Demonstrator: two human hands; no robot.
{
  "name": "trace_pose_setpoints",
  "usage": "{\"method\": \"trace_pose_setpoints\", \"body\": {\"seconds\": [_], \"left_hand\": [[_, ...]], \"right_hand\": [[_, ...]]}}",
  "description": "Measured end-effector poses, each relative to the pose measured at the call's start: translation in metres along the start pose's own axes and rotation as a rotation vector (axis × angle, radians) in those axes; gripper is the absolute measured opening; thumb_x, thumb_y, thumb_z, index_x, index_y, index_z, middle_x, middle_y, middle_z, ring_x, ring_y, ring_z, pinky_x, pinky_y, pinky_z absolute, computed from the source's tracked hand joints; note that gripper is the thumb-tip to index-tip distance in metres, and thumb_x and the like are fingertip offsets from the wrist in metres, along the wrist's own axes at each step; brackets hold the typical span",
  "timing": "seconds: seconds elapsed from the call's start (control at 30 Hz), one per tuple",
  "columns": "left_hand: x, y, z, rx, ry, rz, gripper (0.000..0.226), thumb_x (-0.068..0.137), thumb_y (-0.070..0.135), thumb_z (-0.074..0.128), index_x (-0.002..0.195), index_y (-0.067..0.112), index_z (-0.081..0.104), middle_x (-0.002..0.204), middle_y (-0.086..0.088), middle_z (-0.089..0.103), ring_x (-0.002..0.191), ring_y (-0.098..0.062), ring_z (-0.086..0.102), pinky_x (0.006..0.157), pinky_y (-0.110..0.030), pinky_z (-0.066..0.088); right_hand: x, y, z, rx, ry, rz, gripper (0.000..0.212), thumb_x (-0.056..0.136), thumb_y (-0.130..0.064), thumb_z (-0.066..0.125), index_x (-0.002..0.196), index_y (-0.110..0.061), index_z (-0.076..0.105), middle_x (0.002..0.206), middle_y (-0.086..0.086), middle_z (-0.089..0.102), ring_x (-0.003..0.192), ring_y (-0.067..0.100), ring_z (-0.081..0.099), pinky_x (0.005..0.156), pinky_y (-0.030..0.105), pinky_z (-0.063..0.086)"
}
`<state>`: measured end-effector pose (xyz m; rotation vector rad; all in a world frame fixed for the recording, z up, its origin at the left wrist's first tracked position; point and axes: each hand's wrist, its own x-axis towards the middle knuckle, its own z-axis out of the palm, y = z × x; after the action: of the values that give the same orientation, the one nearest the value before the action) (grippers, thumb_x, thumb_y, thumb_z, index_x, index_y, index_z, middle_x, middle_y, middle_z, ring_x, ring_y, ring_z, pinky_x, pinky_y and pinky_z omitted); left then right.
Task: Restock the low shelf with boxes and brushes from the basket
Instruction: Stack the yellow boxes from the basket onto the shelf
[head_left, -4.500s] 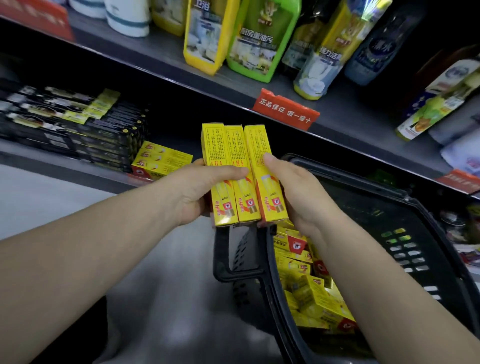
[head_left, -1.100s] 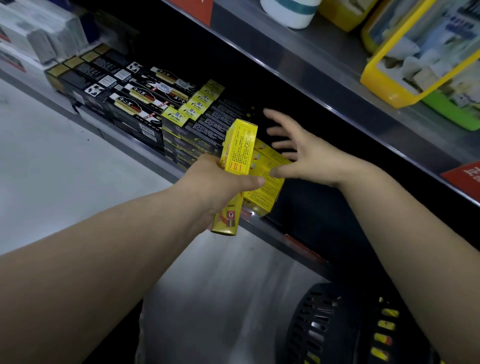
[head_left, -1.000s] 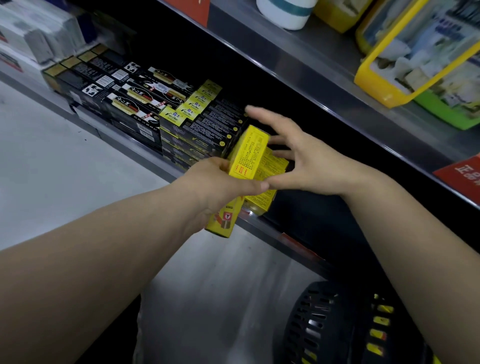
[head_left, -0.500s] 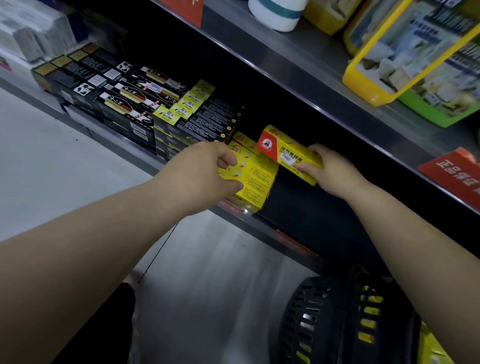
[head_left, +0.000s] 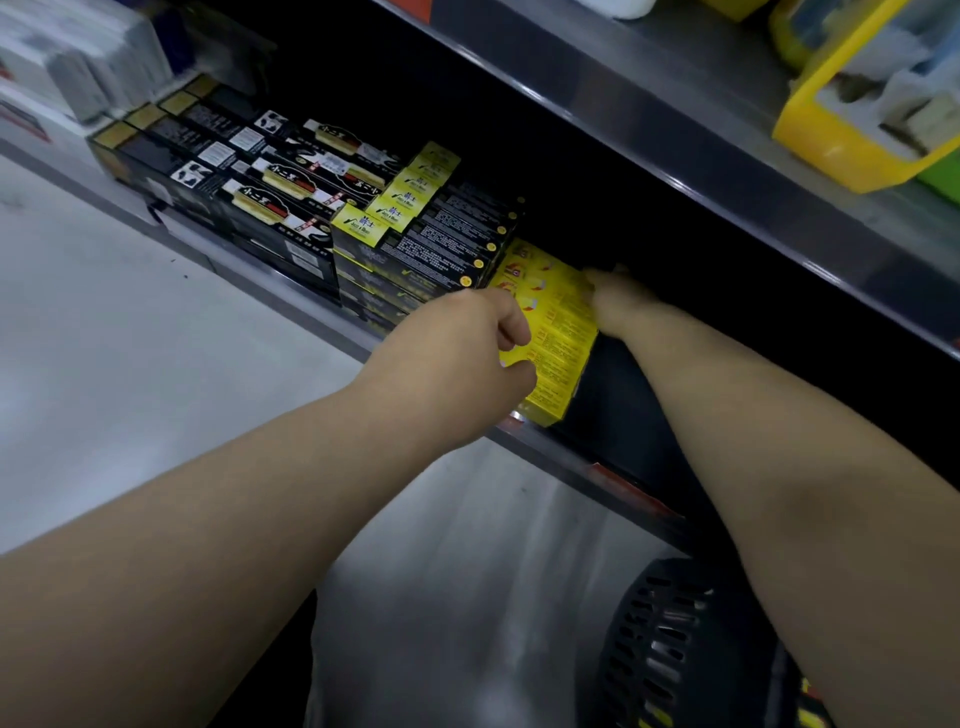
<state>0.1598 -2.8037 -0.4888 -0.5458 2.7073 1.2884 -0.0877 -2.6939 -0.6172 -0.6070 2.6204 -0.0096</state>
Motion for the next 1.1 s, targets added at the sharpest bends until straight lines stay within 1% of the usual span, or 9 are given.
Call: {"method": "trace_pose_setpoints", "body": {"seconds": [0.3, 0.4, 0.5, 0.6, 0.73, 0.83, 0.93, 1.0, 1.1], "left_hand": [[0.0, 0.013, 0.006, -0.002, -0.031, 0.003, 0.024, 0.086, 0.026, 0.059, 0.11, 0.023, 0.061, 0.105, 0.009, 0.062, 0.092, -0.01, 0.059, 0.078, -0.026, 0.05], [-0.003, 0.024, 0.01, -0.011, -0.03, 0.03, 0.022, 0.086, 0.024, 0.059, 0.108, 0.022, 0.061, 0.101, 0.008, 0.062, 0.089, -0.011, 0.059, 0.073, -0.023, 0.048], [-0.011, 0.042, 0.021, -0.015, -0.051, 0.08, 0.019, 0.084, 0.021, 0.06, 0.103, 0.022, 0.061, 0.096, 0.009, 0.061, 0.09, -0.011, 0.058, 0.071, -0.022, 0.045], [-0.028, 0.067, 0.038, 0.019, -0.102, 0.196, 0.019, 0.084, 0.02, 0.059, 0.103, 0.022, 0.061, 0.099, 0.008, 0.064, 0.093, -0.011, 0.059, 0.081, -0.026, 0.047], [-0.06, 0.103, 0.062, 0.105, -0.153, 0.444, 0.02, 0.084, 0.022, 0.057, 0.104, 0.023, 0.059, 0.101, 0.009, 0.063, 0.095, -0.009, 0.057, 0.085, -0.03, 0.047], [-0.084, 0.126, 0.082, 0.103, -0.234, 0.6, 0.018, 0.084, 0.023, 0.056, 0.102, 0.024, 0.059, 0.1, 0.011, 0.062, 0.094, -0.007, 0.057, 0.084, -0.032, 0.047], [-0.1, 0.138, 0.103, 0.078, -0.354, 0.64, 0.017, 0.086, 0.023, 0.055, 0.103, 0.026, 0.06, 0.1, 0.013, 0.062, 0.095, -0.003, 0.056, 0.085, -0.03, 0.047], [-0.107, 0.145, 0.115, 0.075, -0.406, 0.669, 0.016, 0.087, 0.022, 0.056, 0.102, 0.026, 0.06, 0.1, 0.014, 0.062, 0.095, -0.002, 0.056, 0.085, -0.03, 0.047], [-0.113, 0.156, 0.131, 0.062, -0.461, 0.69, 0.016, 0.088, 0.023, 0.056, 0.102, 0.028, 0.061, 0.098, 0.017, 0.061, 0.092, 0.004, 0.055, 0.083, -0.024, 0.047]], "right_hand": [[-0.017, -0.018, -0.004, -0.312, -0.099, 0.045, 0.061, 0.095, -0.015, 0.044, 0.149, -0.011, 0.015, 0.15, 0.02, 0.024, 0.131, 0.035, 0.038, 0.101, 0.036, 0.039], [-0.055, -0.031, -0.034, -0.278, -0.138, -0.092, 0.045, 0.096, -0.022, 0.046, 0.137, -0.005, 0.042, 0.138, 0.018, 0.046, 0.12, 0.03, 0.05, 0.092, 0.031, 0.043], [-0.11, -0.029, -0.066, -0.112, -0.111, -0.184, 0.039, 0.094, -0.033, 0.05, 0.127, -0.012, 0.054, 0.128, 0.01, 0.055, 0.113, 0.025, 0.054, 0.092, 0.032, 0.044], [-0.18, -0.005, -0.087, 0.226, -0.02, -0.219, 0.032, 0.091, -0.03, 0.057, 0.121, -0.019, 0.056, 0.112, 0.002, 0.063, 0.096, 0.016, 0.059, 0.084, 0.027, 0.046], [-0.277, 0.051, -0.088, 0.573, 0.238, -0.218, 0.026, 0.089, -0.021, 0.059, 0.112, -0.03, 0.052, 0.097, -0.008, 0.061, 0.082, 0.015, 0.061, 0.077, 0.025, 0.048], [-0.331, 0.098, -0.069, 0.693, 0.407, -0.084, 0.021, 0.088, -0.015, 0.059, 0.096, -0.034, 0.057, 0.092, -0.005, 0.064, 0.083, 0.012, 0.061, 0.075, 0.023, 0.049], [-0.367, 0.147, -0.042, 0.563, 0.509, 0.088, 0.02, 0.086, -0.011, 0.061, 0.092, -0.03, 0.059, 0.092, -0.005, 0.061, 0.075, 0.003, 0.058, 0.067, 0.011, 0.043], [-0.383, 0.18, -0.023, 0.336, 0.492, 0.205, 0.026, 0.084, -0.011, 0.066, 0.107, -0.022, 0.06, 0.107, 0.0, 0.053, 0.092, 0.01, 0.058, 0.08, 0.015, 0.043], [-0.399, 0.222, 0.009, 0.177, 0.257, 0.387, 0.058, 0.08, -0.016, 0.071, 0.132, -0.016, 0.045, 0.129, 0.01, 0.042, 0.118, 0.028, 0.048, 0.098, 0.032, 0.039]]}}
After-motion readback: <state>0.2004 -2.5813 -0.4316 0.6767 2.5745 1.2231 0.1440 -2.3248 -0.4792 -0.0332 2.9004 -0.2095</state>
